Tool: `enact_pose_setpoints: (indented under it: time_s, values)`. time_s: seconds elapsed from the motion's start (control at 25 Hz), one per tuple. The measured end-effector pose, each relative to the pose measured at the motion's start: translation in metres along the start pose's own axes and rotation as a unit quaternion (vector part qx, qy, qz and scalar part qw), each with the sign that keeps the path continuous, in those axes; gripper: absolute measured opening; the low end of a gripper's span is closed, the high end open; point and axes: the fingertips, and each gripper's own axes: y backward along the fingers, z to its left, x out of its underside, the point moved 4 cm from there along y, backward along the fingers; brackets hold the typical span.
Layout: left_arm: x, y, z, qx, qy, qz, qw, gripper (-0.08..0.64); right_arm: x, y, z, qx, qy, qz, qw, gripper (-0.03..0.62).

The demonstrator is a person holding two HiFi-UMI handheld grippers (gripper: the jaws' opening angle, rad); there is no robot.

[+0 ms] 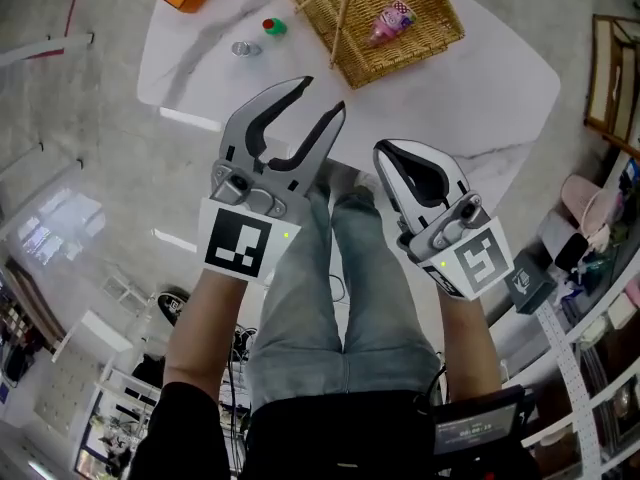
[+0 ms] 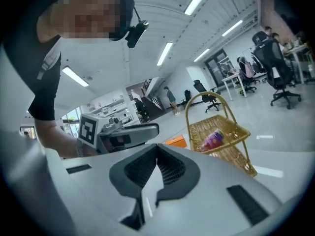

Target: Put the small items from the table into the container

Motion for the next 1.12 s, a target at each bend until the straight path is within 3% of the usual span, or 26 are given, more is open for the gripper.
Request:
enact_pose_setpoints:
  time_s: [0.48,0.76,1.12]
  values:
    - [0.009,0.088,0.026,-0.076,0.019,-0.055,0.9954,0.021,-0.026,-0.049,0.041,-0.096,0.095,-0.026,0.99,0.009]
    - [0.018,0.119,0.035,-0.11,0.028,-0.059,0.9917,0.015,-0.023,-0.069,0.064,-0.126,0.097,-0.018,0.987,0.009]
    - [0.038,0.136,0.044,-0.119,0.024,-0.036,0.992,0.005,-0.01,-0.089,0.078,-0.131,0.097,-0.006,0.987,0.009]
